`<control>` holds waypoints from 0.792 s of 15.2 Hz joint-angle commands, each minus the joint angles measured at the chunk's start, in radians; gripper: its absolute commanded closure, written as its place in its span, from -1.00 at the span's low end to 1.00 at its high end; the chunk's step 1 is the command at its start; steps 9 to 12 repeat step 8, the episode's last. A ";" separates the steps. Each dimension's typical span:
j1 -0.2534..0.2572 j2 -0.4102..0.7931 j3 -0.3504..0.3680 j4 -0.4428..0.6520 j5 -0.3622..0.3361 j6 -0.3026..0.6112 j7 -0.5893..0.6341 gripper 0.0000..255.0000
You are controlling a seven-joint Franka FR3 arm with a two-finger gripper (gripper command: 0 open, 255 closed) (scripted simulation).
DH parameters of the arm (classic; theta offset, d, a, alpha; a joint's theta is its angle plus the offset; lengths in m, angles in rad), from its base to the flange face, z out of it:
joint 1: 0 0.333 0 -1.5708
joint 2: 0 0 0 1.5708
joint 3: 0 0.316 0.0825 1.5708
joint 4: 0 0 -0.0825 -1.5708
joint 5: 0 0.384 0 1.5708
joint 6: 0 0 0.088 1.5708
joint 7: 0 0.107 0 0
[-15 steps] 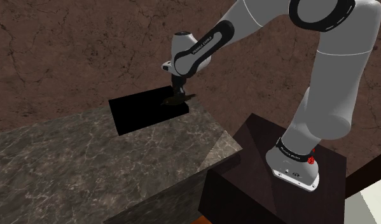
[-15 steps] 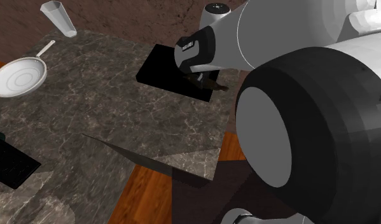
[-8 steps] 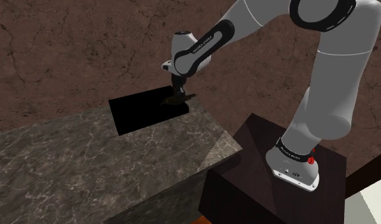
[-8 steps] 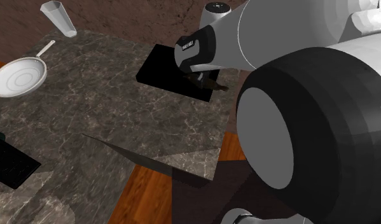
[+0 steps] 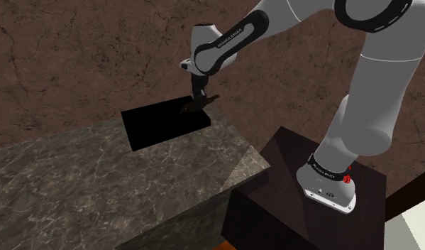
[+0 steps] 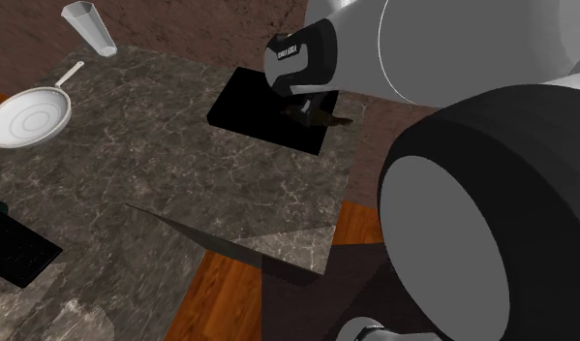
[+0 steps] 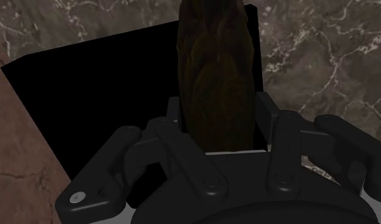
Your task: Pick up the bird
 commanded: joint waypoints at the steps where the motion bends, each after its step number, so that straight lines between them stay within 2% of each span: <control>1: 0.000 -0.016 -0.001 0.009 -0.002 -0.025 0.002 1.00; 6: 0.001 -0.052 -0.002 0.034 -0.007 -0.086 0.007 1.00; 12: 0.001 -0.053 -0.002 0.034 -0.007 -0.088 0.007 1.00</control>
